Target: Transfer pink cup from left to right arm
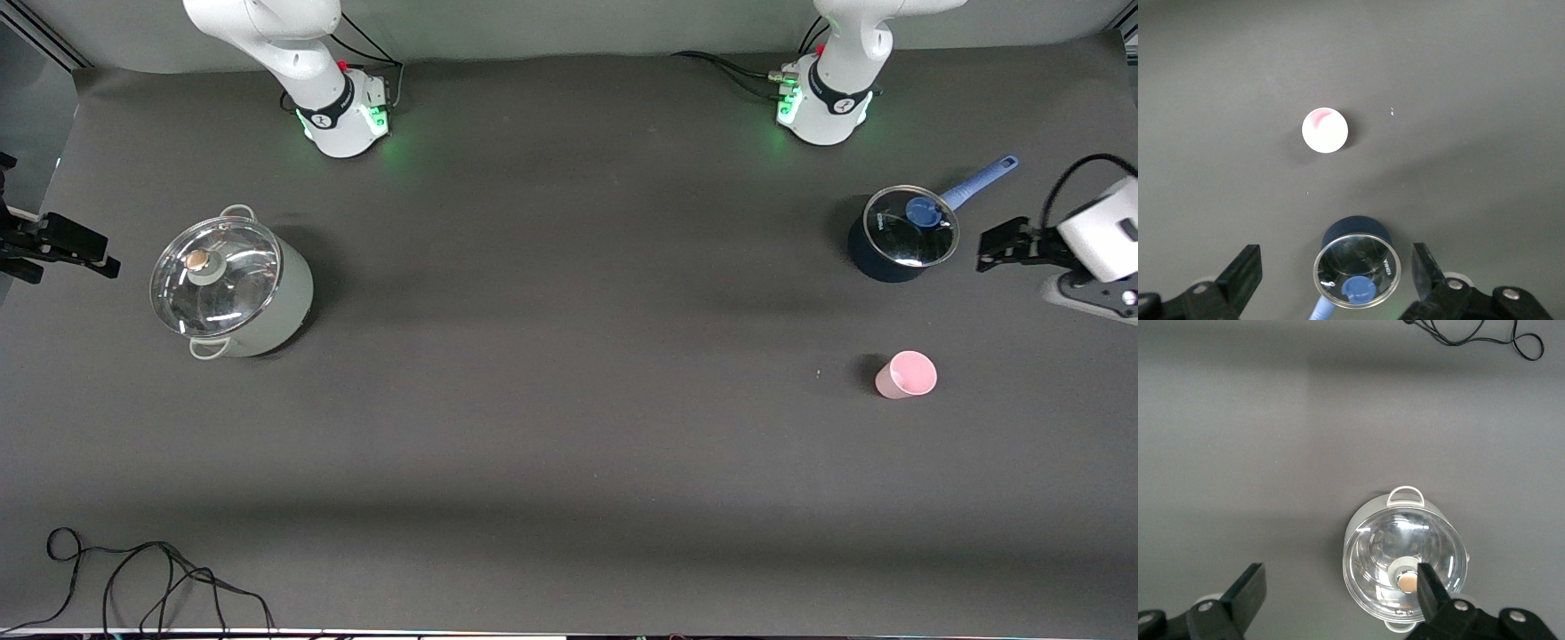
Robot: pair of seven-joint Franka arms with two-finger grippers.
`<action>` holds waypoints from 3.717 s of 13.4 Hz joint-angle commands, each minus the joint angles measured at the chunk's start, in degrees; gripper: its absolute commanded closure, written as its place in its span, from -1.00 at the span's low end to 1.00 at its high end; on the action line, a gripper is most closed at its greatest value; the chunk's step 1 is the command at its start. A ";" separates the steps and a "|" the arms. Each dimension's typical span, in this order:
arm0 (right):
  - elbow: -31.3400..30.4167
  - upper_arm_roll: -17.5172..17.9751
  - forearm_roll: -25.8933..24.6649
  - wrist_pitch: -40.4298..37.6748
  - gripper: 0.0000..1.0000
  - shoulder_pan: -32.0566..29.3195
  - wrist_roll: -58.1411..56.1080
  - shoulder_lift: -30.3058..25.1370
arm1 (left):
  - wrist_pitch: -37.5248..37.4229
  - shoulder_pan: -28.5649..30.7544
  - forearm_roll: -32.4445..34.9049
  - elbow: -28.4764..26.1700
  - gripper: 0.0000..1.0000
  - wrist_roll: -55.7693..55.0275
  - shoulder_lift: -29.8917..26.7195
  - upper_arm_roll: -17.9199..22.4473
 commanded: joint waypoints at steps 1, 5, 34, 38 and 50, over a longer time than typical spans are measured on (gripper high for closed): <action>1.70 0.02 -0.64 -1.24 -1.00 0.01 0.10 0.67 | 1.95 5.36 -3.62 -0.47 -0.99 17.17 1.11 -0.11; 1.61 0.02 -0.38 -1.24 -1.00 0.19 0.63 0.76 | 3.98 12.21 -10.98 -0.47 -0.99 43.37 4.09 -0.11; 1.87 -1.65 1.46 -1.24 -1.00 0.45 2.03 1.11 | -12.29 32.53 -57.84 12.36 -0.99 124.81 57.54 -1.69; 1.26 -1.65 1.46 -1.24 -1.00 0.72 1.94 1.11 | -8.16 32.36 -59.69 12.09 -0.99 124.73 58.68 -4.68; 1.34 -1.65 1.29 -0.54 -1.00 0.72 0.27 1.29 | -7.18 26.64 -64.35 11.39 -0.78 124.37 58.77 -4.86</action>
